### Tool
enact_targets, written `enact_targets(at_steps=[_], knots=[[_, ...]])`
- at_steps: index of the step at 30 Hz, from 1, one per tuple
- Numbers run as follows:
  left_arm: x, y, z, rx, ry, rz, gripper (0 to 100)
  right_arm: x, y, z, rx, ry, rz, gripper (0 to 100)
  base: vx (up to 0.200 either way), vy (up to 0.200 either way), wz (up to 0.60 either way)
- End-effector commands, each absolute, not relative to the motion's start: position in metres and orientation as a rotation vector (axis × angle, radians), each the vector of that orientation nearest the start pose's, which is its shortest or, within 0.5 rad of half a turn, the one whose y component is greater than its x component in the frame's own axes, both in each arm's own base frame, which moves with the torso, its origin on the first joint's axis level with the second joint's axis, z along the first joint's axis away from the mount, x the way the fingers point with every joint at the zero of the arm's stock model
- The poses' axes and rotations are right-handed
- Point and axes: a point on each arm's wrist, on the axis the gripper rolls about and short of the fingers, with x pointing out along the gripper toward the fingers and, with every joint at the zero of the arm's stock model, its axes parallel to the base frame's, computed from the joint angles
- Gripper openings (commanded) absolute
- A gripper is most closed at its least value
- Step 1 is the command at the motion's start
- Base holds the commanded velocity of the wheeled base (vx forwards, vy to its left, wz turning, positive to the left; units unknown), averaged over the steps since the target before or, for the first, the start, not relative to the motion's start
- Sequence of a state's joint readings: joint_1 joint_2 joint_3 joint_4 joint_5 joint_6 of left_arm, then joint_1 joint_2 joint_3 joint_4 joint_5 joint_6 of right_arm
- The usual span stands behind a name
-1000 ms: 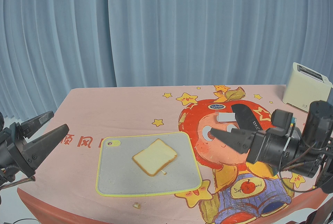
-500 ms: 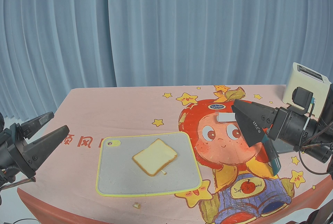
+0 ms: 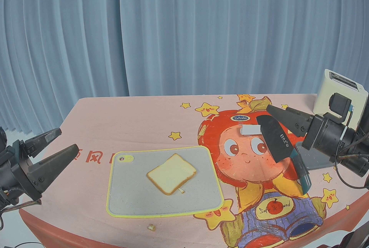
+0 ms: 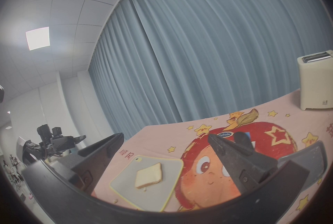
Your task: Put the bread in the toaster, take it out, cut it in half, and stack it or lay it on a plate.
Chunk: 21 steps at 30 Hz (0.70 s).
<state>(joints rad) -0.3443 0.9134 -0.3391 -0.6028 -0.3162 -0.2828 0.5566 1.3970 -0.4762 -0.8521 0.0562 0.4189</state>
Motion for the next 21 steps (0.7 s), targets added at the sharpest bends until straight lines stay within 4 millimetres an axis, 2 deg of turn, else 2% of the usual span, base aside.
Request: enact_targets(at_steps=[1, 6, 21], knots=[[0.097, -0.042, 0.208, -0.272, 0.067, -0.659, 100, 0.187, 0.103, 0.199, 0.375, 0.161, 0.537, 100, 0.0, 0.0, 0.0], [0.097, -0.042, 0.207, -0.272, 0.07, -0.66, 100, 0.187, 0.097, 0.202, 0.378, 0.146, 0.541, 100, 0.0, 0.0, 0.0], [0.097, -0.042, 0.202, -0.254, 0.086, -0.659, 100, 0.205, 0.049, 0.218, 0.389, 0.069, 0.447, 100, 0.0, 0.0, 0.0]])
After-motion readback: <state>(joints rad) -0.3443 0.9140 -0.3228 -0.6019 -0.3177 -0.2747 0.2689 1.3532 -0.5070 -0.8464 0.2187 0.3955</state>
